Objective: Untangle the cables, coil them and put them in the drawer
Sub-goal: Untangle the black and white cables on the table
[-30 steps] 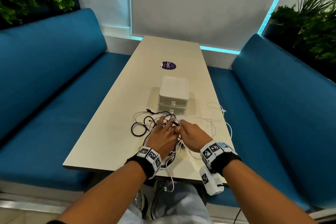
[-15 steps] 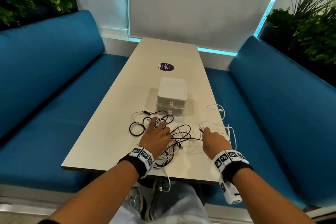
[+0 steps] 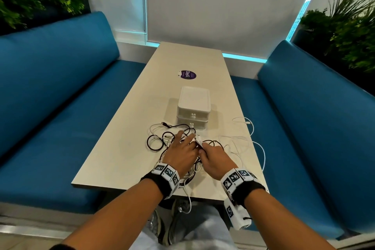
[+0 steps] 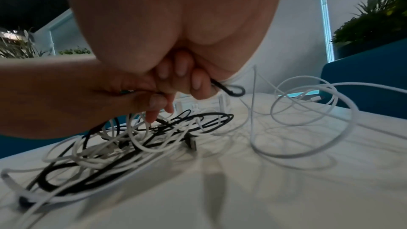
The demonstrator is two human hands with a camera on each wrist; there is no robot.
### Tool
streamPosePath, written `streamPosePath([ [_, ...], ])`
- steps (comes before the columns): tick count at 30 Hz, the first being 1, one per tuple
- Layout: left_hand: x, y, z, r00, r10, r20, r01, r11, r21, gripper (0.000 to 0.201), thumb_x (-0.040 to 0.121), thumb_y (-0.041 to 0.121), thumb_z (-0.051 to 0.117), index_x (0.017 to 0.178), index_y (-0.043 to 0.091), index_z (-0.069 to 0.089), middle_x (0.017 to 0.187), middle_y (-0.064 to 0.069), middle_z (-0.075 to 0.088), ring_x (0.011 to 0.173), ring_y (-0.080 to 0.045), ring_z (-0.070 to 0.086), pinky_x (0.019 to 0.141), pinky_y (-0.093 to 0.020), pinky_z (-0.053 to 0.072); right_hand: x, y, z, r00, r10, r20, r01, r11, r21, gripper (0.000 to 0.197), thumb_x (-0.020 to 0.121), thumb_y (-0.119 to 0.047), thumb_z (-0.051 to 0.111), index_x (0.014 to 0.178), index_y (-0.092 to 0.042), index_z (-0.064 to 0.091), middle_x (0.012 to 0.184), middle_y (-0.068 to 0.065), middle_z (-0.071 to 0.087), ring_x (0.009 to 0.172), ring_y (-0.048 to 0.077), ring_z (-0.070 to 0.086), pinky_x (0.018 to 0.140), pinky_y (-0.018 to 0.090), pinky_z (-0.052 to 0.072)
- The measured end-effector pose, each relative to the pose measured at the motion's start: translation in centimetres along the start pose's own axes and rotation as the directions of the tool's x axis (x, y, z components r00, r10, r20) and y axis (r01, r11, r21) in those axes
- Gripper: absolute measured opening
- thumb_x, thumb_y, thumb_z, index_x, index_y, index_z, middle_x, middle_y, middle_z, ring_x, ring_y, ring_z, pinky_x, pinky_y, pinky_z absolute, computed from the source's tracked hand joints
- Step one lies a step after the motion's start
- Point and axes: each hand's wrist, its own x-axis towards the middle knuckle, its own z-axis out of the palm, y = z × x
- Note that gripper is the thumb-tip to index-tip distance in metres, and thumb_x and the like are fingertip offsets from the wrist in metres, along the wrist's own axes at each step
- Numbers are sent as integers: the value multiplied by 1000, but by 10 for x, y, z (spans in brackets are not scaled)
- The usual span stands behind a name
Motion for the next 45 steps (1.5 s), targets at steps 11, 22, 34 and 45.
streamPosePath([
  [11, 2, -4, 14, 996, -85, -23, 83, 995, -60, 11, 91, 32, 61, 91, 25, 70, 94, 6, 64, 114, -22, 52, 109, -55, 14, -1, 39, -20, 994, 99, -36, -105, 949, -296, 27, 102, -37, 34, 109, -19, 52, 92, 10, 65, 85, 33, 61, 70, 41, 51],
  [22, 5, -14, 7, 994, -106, -30, 103, 991, -80, 13, 89, 32, 60, 89, 27, 72, 95, 9, 66, 113, -21, 53, 111, -57, 17, -9, 73, -36, 935, 308, -176, -350, 881, -319, 22, 101, -30, 36, 109, -18, 53, 94, 10, 65, 84, 33, 62, 65, 36, 45],
  [34, 11, -4, 0, 996, -92, 3, 92, 996, -16, 18, 92, 29, 54, 102, 27, 68, 103, 4, 64, 115, -25, 52, 113, -56, 14, 8, 15, -6, 996, 82, -39, -84, 994, -65, 25, 102, -29, 39, 106, -12, 57, 94, 16, 68, 86, 36, 62, 73, 40, 50],
  [45, 8, -10, 7, 994, -109, -21, 108, 993, -55, 15, 95, 31, 52, 100, 25, 65, 104, 3, 62, 114, -24, 53, 110, -56, 21, 14, 16, -3, 994, 100, 43, -96, 991, -97, 21, 102, -31, 42, 100, -14, 53, 90, 16, 64, 85, 37, 59, 70, 40, 47],
])
